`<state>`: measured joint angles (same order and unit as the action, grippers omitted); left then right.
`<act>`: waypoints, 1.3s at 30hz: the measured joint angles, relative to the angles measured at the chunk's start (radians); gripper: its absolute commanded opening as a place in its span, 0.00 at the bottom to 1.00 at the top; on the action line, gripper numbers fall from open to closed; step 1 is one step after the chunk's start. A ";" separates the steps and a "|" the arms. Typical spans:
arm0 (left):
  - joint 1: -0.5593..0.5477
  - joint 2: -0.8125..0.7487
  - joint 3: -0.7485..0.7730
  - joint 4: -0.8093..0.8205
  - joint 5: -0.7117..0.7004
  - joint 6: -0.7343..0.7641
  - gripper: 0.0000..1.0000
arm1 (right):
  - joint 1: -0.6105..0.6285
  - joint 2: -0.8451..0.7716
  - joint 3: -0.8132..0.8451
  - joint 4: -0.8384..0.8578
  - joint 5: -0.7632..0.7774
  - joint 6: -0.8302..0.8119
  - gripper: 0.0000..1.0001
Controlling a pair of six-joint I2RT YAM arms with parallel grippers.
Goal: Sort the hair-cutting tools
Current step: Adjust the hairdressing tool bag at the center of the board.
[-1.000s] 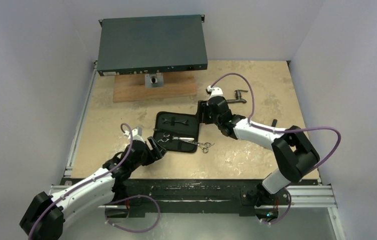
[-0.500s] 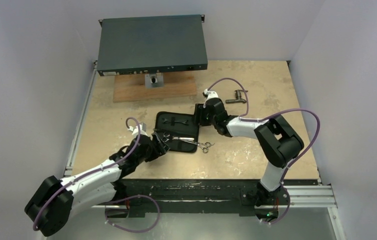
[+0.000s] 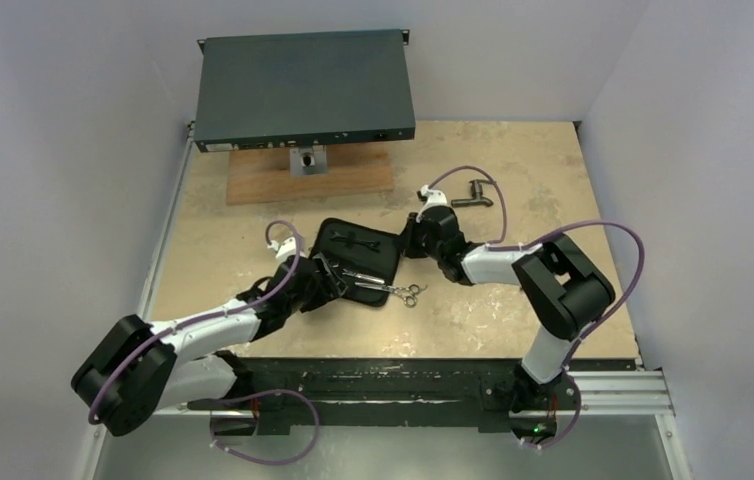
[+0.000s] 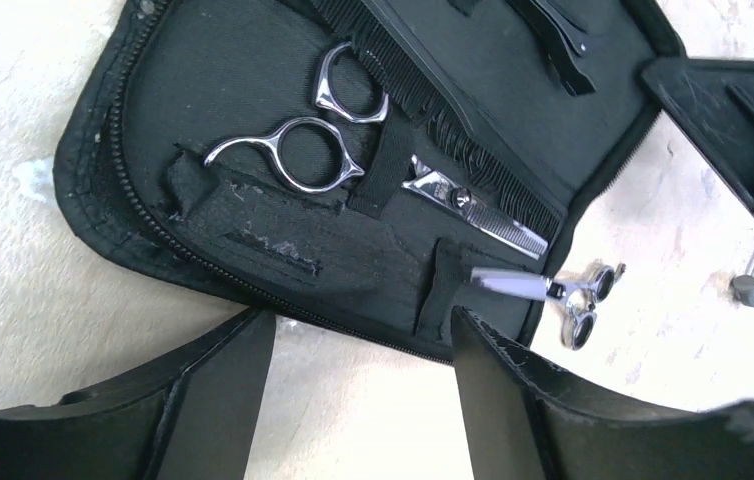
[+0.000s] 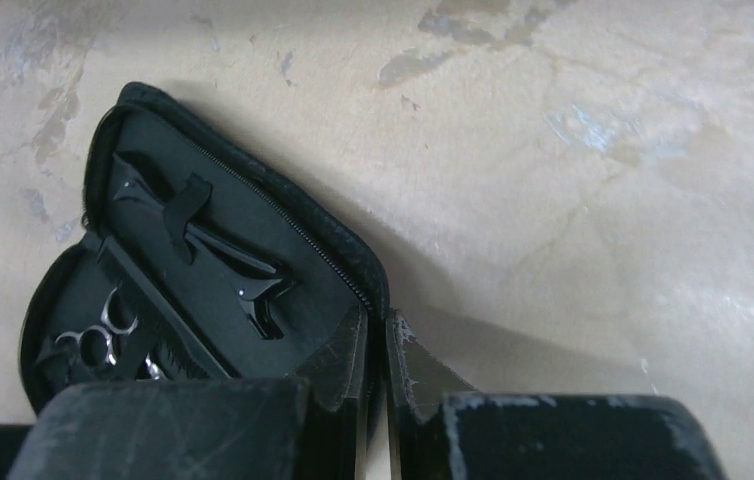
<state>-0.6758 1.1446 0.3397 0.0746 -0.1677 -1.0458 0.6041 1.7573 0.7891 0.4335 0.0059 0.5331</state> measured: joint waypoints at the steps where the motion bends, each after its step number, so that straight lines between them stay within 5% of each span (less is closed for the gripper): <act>1: 0.000 0.015 0.008 0.006 0.000 0.003 0.63 | 0.000 -0.015 -0.018 0.005 0.003 0.008 0.00; 13: 0.000 0.206 0.125 0.079 0.031 0.079 0.55 | -0.002 -0.347 -0.361 0.057 0.100 0.140 0.00; 22: -0.002 0.328 0.174 0.199 0.084 0.101 0.49 | 0.042 -0.598 -0.459 -0.040 0.179 0.189 0.00; 27: -0.007 0.359 0.198 0.208 0.087 0.109 0.50 | 0.076 -0.727 -0.458 -0.160 0.203 0.199 0.33; 30: -0.013 0.362 0.203 0.207 0.089 0.116 0.55 | 0.083 -0.794 -0.456 -0.263 0.218 0.207 0.43; 39: -0.020 0.328 0.210 0.161 0.058 0.123 0.70 | 0.183 -0.926 -0.396 -0.515 0.259 0.171 0.46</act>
<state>-0.6960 1.4723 0.5495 0.2356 -0.1101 -0.9226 0.7868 0.8314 0.3935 -0.0811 0.2646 0.7036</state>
